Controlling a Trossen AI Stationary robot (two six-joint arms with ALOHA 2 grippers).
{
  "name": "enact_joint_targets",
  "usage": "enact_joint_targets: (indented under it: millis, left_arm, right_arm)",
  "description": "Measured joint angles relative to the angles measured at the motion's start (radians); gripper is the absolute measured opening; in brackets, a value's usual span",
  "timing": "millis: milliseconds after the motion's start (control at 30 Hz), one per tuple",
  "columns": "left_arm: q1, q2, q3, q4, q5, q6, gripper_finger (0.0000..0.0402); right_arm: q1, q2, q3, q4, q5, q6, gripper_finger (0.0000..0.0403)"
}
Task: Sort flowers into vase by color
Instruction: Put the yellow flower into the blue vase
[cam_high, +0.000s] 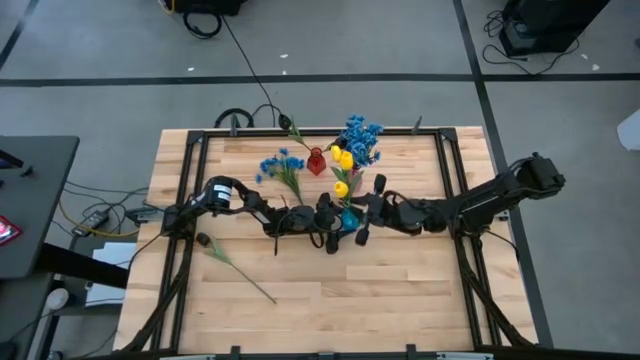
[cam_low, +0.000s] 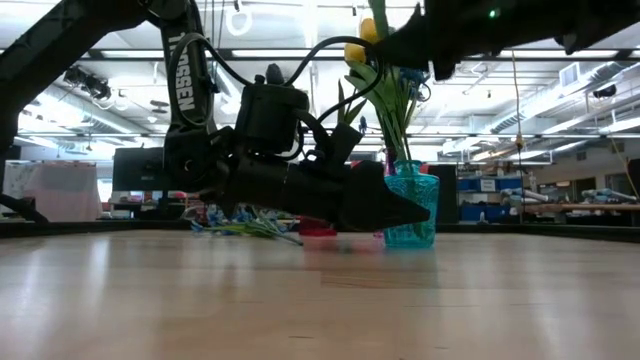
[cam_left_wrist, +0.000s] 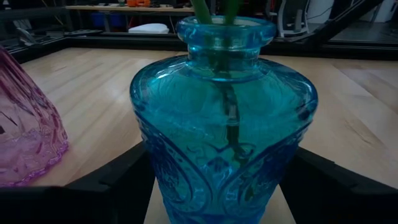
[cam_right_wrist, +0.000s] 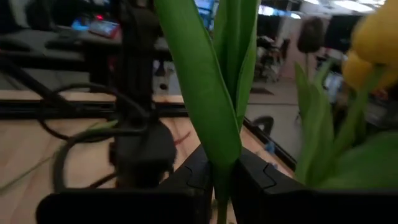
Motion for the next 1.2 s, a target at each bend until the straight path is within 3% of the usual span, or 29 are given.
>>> enact_joint_targets:
  millis: [367,967,1200]
  left_arm:
    - [0.001,0.0,0.0,0.0,-0.003,-0.003,0.0299]
    - [0.008,-0.001,0.0,-0.006,-0.011,-0.003,0.03]
    - [0.008,-0.002,0.0,-0.01,-0.01,-0.003,0.03]
  right_arm:
    - [0.01,0.013,-0.173,0.194,0.055,0.175,0.005]
    - [-0.009,0.013,-0.214,0.097,0.004,0.277,0.0054]
    - [-0.009,0.011,-0.214,0.096,-0.026,0.26,0.009]
